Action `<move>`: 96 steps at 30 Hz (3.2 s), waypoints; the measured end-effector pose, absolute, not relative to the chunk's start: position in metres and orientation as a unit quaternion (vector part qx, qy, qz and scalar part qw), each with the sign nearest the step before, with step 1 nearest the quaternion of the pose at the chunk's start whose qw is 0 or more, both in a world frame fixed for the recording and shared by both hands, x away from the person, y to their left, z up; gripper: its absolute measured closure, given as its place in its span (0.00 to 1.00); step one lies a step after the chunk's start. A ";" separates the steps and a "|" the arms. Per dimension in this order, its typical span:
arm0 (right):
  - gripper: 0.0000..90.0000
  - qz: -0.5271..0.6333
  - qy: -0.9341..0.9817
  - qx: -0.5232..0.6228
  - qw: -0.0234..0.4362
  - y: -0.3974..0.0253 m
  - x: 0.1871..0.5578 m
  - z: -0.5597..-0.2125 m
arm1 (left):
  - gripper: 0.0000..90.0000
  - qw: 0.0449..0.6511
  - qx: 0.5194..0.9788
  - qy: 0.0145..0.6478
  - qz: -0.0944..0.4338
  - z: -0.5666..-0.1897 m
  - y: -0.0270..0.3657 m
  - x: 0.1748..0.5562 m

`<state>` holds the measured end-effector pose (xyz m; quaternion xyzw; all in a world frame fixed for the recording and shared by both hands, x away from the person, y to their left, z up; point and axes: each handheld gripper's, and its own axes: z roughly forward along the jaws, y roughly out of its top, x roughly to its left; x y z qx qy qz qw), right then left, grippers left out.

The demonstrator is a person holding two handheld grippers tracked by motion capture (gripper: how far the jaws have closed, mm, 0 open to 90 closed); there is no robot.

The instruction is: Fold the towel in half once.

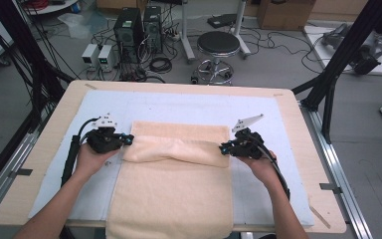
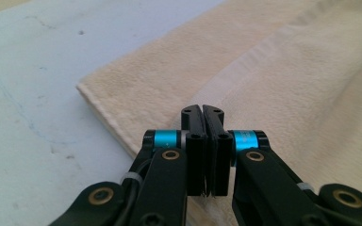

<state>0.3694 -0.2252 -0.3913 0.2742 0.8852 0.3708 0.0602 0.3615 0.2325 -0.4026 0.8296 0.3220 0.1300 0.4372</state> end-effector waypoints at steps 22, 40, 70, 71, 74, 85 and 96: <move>0.91 0.381 0.899 0.210 0.060 -0.229 0.262 -0.395 | 1.00 0.438 0.855 0.244 0.135 -0.401 0.249 0.251; 0.58 0.387 0.887 0.242 0.071 -0.241 0.279 -0.390 | 0.70 0.448 0.850 0.249 0.121 -0.398 0.239 0.270; 0.62 0.331 0.873 0.350 0.077 -0.234 0.410 -0.431 | 0.75 0.382 0.815 0.421 0.112 -0.437 0.228 0.400; 0.73 0.332 0.873 0.349 0.069 -0.233 0.411 -0.431 | 0.80 0.384 0.814 0.421 0.114 -0.437 0.225 0.400; 0.89 0.338 0.876 0.342 0.048 -0.229 0.413 -0.431 | 0.92 0.386 0.814 0.420 0.109 -0.437 0.223 0.400; 0.94 0.321 0.879 0.343 0.088 -0.217 0.436 -0.410 | 0.95 0.366 0.803 0.438 0.173 -0.429 0.220 0.419; 0.89 0.342 0.853 0.372 0.131 -0.216 0.484 -0.380 | 0.94 0.360 0.788 0.449 0.218 -0.400 0.212 0.465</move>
